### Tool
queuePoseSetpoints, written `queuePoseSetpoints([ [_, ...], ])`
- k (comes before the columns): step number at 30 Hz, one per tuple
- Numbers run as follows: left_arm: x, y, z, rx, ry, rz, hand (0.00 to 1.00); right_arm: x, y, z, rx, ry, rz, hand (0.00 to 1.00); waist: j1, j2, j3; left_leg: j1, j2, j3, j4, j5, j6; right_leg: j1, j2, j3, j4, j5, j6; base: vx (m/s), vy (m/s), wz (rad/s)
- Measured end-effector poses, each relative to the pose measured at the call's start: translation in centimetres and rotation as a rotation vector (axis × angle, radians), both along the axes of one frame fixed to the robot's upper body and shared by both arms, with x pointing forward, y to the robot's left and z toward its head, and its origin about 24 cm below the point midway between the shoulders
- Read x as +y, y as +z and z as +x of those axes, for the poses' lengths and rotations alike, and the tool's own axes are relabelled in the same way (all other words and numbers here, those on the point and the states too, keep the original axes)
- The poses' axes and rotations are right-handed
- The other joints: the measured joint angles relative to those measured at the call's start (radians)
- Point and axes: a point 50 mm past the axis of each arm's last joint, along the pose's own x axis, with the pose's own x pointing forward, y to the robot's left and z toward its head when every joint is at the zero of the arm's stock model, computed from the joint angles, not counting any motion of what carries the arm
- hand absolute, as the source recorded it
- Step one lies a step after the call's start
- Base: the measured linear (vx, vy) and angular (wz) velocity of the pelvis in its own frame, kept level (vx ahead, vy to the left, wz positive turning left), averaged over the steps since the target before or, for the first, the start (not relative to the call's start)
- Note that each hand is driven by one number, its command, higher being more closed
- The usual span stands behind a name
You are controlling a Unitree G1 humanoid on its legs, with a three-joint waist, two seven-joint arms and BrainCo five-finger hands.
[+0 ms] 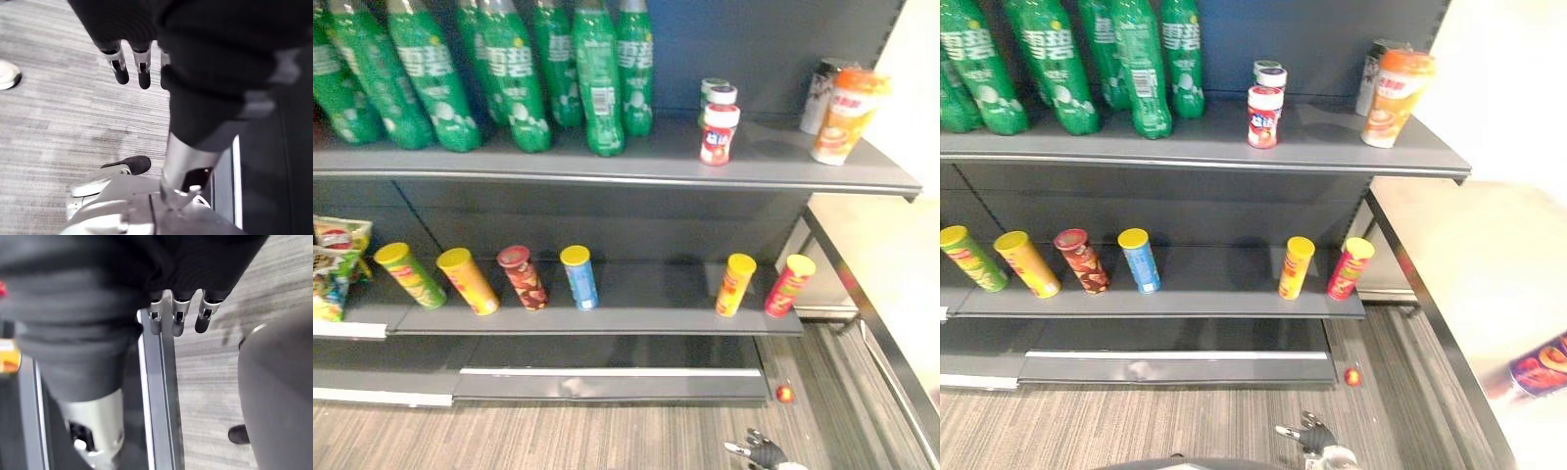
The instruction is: Put the gum and the chips on the shelf.
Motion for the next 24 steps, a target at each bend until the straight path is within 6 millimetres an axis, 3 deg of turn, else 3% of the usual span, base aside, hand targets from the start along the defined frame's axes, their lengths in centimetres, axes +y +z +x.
queuePoseSetpoints([
  [7, -0.4, -0.3, -1.2, 0.043, 0.118, -0.048, 0.0, -1.6, -0.3, -1.5, 0.091, -0.175, -0.067, 0.0, -0.003, 0.002, 0.017, 0.008, -0.007, -0.005, 0.0, -0.007, -0.004, 0.017, -0.004, -0.01, -0.013, -0.001, 0.002, 0.04, 0.002, 0.04],
  [18, -0.5, -0.4, -0.5, 0.031, 0.157, -0.077, 0.0, -1.9, -0.7, -3.8, 0.154, -0.197, -0.073, 0.0, -0.006, 0.001, 0.071, 0.058, -0.008, 0.022, 0.0, -0.029, -0.011, 0.058, -0.001, 0.01, -0.015, -0.007, 0.006, 0.04, -0.005, -0.07],
  [24, -0.5, -0.3, 0.0, 0.022, 0.141, -0.079, 0.0, -2.0, -0.7, -4.3, 0.15, -0.268, -0.041, 0.0, -0.008, -0.015, 0.085, 0.075, -0.027, 0.077, 0.0, -0.059, -0.007, 0.017, -0.026, 0.06, 0.045, -0.034, 0.035, 0.03, 0.036, -0.27],
])
